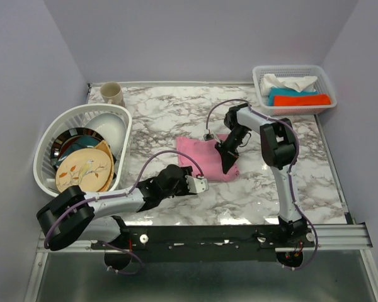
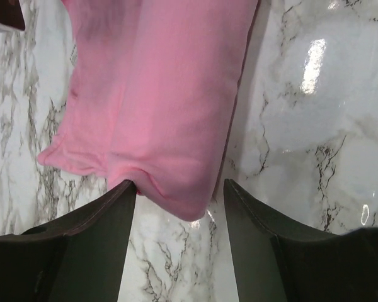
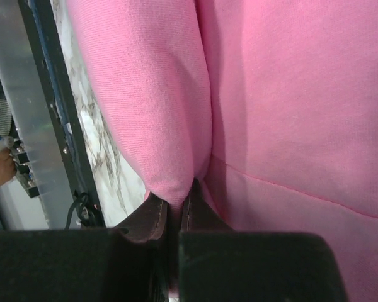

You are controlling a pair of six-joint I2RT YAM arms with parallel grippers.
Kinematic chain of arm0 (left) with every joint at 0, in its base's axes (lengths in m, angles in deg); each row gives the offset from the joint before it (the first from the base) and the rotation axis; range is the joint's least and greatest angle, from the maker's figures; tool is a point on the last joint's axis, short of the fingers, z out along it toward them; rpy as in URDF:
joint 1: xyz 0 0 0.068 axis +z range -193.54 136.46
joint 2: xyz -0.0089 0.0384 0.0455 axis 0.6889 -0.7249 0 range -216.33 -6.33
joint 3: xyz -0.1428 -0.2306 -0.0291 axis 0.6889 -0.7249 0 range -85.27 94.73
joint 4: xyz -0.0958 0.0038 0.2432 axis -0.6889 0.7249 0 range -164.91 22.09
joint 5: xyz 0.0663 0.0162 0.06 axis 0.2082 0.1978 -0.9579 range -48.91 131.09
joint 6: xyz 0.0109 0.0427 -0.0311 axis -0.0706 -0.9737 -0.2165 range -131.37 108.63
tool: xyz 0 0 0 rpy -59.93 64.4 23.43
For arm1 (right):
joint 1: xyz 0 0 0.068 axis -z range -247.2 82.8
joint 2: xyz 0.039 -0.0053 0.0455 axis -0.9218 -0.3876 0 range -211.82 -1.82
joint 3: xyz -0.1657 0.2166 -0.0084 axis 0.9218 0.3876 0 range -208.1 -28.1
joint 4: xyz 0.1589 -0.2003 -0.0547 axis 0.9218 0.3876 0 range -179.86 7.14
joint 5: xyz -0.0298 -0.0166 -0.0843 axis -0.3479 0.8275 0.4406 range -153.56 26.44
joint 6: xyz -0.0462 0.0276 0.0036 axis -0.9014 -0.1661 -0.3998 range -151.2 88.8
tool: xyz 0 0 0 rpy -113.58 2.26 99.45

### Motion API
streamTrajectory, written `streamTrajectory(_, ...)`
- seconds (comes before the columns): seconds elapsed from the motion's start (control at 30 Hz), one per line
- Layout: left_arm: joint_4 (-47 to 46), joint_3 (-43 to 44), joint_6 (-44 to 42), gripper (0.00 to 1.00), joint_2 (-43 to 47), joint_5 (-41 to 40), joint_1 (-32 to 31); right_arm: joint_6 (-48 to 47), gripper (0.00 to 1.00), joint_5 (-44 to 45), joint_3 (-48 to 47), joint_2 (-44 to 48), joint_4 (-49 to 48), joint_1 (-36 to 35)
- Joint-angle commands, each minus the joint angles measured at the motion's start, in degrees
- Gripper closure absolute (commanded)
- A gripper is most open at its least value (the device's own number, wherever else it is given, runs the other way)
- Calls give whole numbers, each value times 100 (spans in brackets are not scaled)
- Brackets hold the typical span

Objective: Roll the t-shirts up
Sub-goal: Roll the T-shirt to the center of the board.

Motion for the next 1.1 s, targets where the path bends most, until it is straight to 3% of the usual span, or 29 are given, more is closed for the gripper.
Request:
streamTrajectory(0.0, -687, -19, -221, 35, -195, -420, -302, -69, 92, 701, -51, -372, 237, -14)
streamTrajectory(0.27, -46, 262, -54, 35, -274, -728, -495, -34, 92, 692, -78, -407, 237, -14)
streamTrajectory(0.47, -177, 289, -124, 34, -641, -631, -627, -7, 92, 701, -95, -416, 237, -14)
streamTrajectory(0.67, -37, 473, -230, 42, -1143, -1000, -645, -25, 92, 692, -78, -407, 237, -14)
streamTrajectory(0.93, 578, 851, -379, 89, -1592, -658, -531, -7, 91, 727, -95, -425, 237, -14)
streamTrajectory(1.07, 1262, 1254, -292, 100, -1793, -167, -303, -130, 74, 701, 10, -267, 237, 3)
